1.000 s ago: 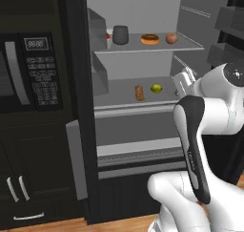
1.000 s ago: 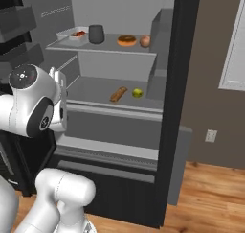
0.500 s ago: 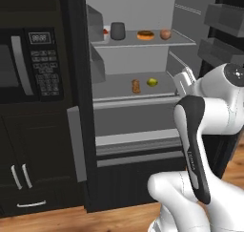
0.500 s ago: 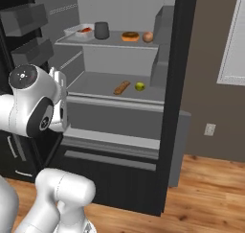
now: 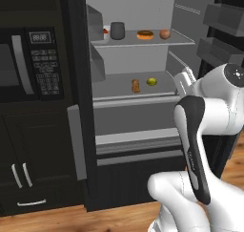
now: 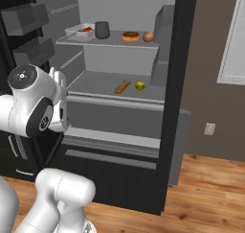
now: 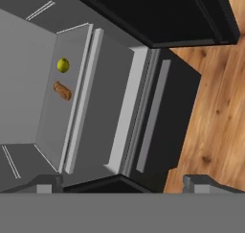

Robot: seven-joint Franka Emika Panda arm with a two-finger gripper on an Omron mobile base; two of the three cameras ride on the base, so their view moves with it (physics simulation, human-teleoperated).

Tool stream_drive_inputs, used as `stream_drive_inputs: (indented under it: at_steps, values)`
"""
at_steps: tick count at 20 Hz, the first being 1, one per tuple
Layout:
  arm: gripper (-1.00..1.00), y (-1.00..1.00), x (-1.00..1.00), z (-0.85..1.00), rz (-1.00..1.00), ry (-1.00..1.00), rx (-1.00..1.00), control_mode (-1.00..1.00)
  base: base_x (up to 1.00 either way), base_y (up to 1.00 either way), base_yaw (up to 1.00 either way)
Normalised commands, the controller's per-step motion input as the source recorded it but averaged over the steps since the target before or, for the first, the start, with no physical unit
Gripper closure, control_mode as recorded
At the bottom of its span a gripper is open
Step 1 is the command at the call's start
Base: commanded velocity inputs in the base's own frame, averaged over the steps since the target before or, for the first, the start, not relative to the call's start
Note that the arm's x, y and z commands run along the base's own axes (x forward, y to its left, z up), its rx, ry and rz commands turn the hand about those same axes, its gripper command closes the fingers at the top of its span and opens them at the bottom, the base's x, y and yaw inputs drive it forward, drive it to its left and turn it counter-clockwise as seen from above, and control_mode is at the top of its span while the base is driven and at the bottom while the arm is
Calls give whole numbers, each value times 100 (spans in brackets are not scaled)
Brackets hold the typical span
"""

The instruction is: Place the tupperware on the top shelf of the fridge. Make space for the tupperware among the existing items by rearranging them on the shelves if needed. Close the fridge door when finished.

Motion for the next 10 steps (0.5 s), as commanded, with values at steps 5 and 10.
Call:
stream_drive_inputs:
  at_steps: [5, 10]
  values:
    - [-100, -11, -41, -3, 0, -1, 0, -100, 0, 0, 0]
    - [-100, -66, -48, -2, -7, -6, 2, -100, 0, 0, 0]
